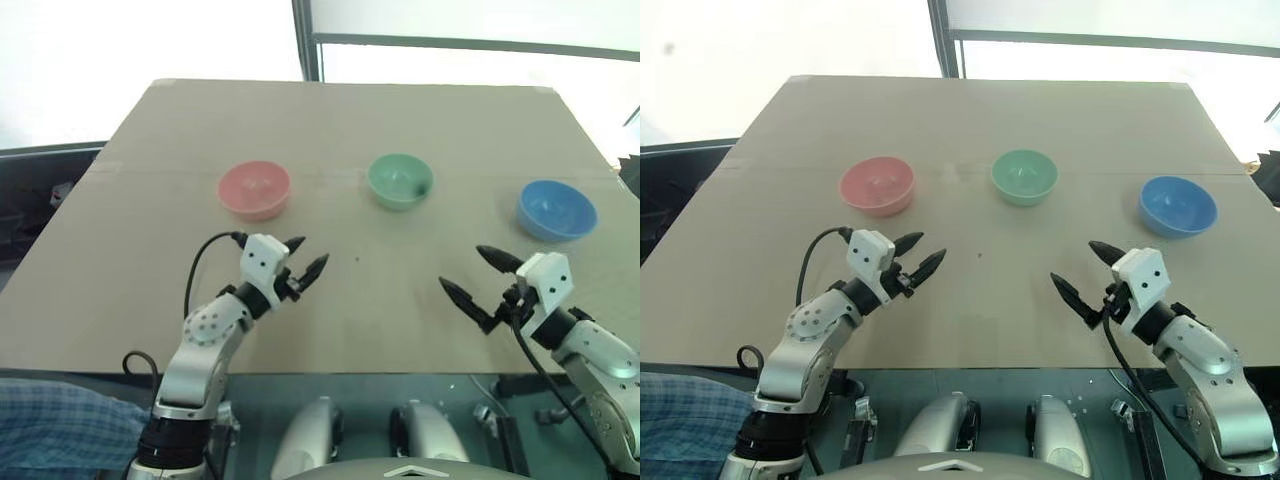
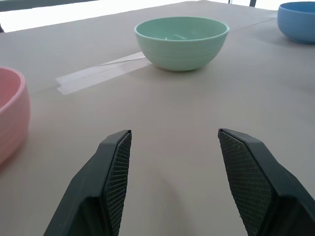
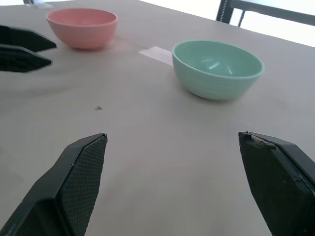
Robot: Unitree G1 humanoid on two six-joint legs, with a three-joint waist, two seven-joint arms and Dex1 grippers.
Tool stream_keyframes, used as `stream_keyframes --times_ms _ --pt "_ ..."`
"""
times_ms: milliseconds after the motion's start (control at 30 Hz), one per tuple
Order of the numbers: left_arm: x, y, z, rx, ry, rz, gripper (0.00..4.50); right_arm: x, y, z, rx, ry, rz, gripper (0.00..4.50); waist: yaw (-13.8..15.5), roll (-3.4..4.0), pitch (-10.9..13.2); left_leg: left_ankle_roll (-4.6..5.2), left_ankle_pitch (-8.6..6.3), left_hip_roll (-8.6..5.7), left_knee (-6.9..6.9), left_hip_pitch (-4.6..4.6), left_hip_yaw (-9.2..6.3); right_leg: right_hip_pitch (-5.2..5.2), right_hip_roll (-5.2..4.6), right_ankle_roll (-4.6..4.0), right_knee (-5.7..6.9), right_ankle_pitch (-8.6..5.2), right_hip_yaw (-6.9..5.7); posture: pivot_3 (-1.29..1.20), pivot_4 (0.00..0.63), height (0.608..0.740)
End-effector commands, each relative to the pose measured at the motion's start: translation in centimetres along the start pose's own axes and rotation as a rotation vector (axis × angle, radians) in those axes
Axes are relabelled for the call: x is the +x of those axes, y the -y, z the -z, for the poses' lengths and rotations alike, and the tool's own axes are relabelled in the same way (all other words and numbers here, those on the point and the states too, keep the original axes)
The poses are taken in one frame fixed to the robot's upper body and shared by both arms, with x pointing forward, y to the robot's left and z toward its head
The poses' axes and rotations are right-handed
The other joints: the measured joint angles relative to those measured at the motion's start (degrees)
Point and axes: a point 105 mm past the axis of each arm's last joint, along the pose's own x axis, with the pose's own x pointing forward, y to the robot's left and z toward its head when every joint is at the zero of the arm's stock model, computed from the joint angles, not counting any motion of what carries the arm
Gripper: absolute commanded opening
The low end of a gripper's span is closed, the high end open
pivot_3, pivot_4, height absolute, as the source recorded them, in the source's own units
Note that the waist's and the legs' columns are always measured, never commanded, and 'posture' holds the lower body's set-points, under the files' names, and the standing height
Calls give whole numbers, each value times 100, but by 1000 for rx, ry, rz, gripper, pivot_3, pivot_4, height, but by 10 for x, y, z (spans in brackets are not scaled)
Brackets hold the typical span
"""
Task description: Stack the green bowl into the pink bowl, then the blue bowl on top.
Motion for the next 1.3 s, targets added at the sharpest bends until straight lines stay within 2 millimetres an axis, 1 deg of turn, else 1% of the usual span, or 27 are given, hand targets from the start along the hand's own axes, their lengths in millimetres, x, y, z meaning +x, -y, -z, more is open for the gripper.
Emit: stream_keyframes --times_ms 33,167,200,267,333,433,533,600,767,800,833,867,900,933,967,1033,1067,1100,1300 --pt "6 -14 -15 87 24 -34 2961 6 -14 -27 6 69 -60 4500 -1 0 0 0 0 0 0 -1 0 -1 0 0 0 0 0 0 150 740" --pt "13 -38 -26 144 15 -124 2961 11 -17 -33 14 73 -79 4500 -2 -3 -1 0 0 -1 1 -1 -2 0 0 1 0 0 -3 0 150 740" --pt "14 -42 -28 150 15 -137 2961 11 -17 -34 17 72 -80 4500 -4 -4 -1 0 0 -2 1 -1 -3 0 1 1 0 1 -3 0 150 740" --pt "16 -55 -32 205 -13 -180 2961 13 -17 -35 19 73 -83 4500 -10 -4 -1 0 0 -3 1 -2 -3 0 1 1 0 1 -3 0 150 740" --pt "18 -67 -33 270 -53 -209 2961 14 -17 -36 20 72 -84 4500 -12 -4 -1 0 1 -3 1 -2 -3 -1 4 2 0 1 -3 0 150 740" --pt "18 -82 -31 314 -112 -240 2961 15 -16 -36 17 67 -82 4500 -14 -4 -1 -2 2 -3 1 -2 -3 0 6 2 0 1 -3 0 150 740" --pt "17 -90 -29 406 -154 -243 2961 15 -13 -35 13 61 -75 4500 -17 -4 -1 -2 2 -3 1 -1 -3 0 7 2 1 1 -3 0 150 740" --pt "17 -94 -26 411 -174 -246 2961 15 -12 -35 11 58 -69 4500 -17 -4 0 -13 8 -3 1 -2 -3 -1 7 2 0 1 -3 0 150 740" --pt "17 -99 -10 419 -249 -226 2961 15 -11 -35 7 61 -58 4500 -13 -6 -1 -22 13 -3 1 -3 -3 0 4 2 0 1 -3 0 150 740" --pt "18 -98 -8 420 -255 -213 2470 15 -10 -35 7 62 -57 4500 -14 -6 -1 -22 13 -3 1 -3 -3 -1 4 2 1 1 -3 0 150 740" --pt "19 -98 -7 419 -257 -205 2461 15 -10 -35 7 62 -55 4500 -13 -6 -1 -22 13 -2 1 -3 -3 -1 4 2 1 1 -3 0 150 740" --pt "20 -96 -6 412 -258 -196 2151 14 -10 -35 5 61 -52 4500 -12 -6 -1 -22 13 -2 1 -3 -3 -1 4 2 1 1 -3 0 150 740" --pt "20 -96 -5 409 -257 -192 1551 14 -9 -35 4 61 -48 4500 -15 -6 -1 -22 13 -2 1 -3 -3 -2 3 2 1 1 -3 0 150 740" --pt "21 -96 -5 407 -257 -193 1142 14 -9 -35 2 60 -45 4500 -16 -6 -1 -21 13 -2 1 -4 -3 -2 3 2 1 1 -2 0 150 740" --pt "21 -96 -5 406 -256 -194 897 13 -8 -35 1 60 -42 4500 -17 -6 -1 -21 13 -2 1 -5 -4 -2 3 2 0 1 -2 0 150 740" --pt "22 -98 -5 406 -256 -197 146 13 -7 -36 0 61 -36 4500 -16 -6 -1 -21 13 -2 1 -5 -4 -3 2 2 0 1 -2 0 150 740" --pt "22 -98 -5 407 -256 -199 50 13 -7 -36 1 62 -34 4500 -11 -7 -2 -19 12 -2 1 -5 -4 -3 2 2 1 1 -2 0 150 740" --pt "23 -99 -6 407 -256 -200 50 13 -6 -36 1 62 -32 4500 -11 -7 -2 -4 3 -2 1 -5 -4 -3 1 2 1 1 -3 0 150 740" --pt "24 -104 -9 419 -253 -209 50 13 -5 -35 1 62 -25 4500 -17 -7 -2 -3 2 -2 1 -5 -4 -4 1 2 2 1 -2 0 150 740"
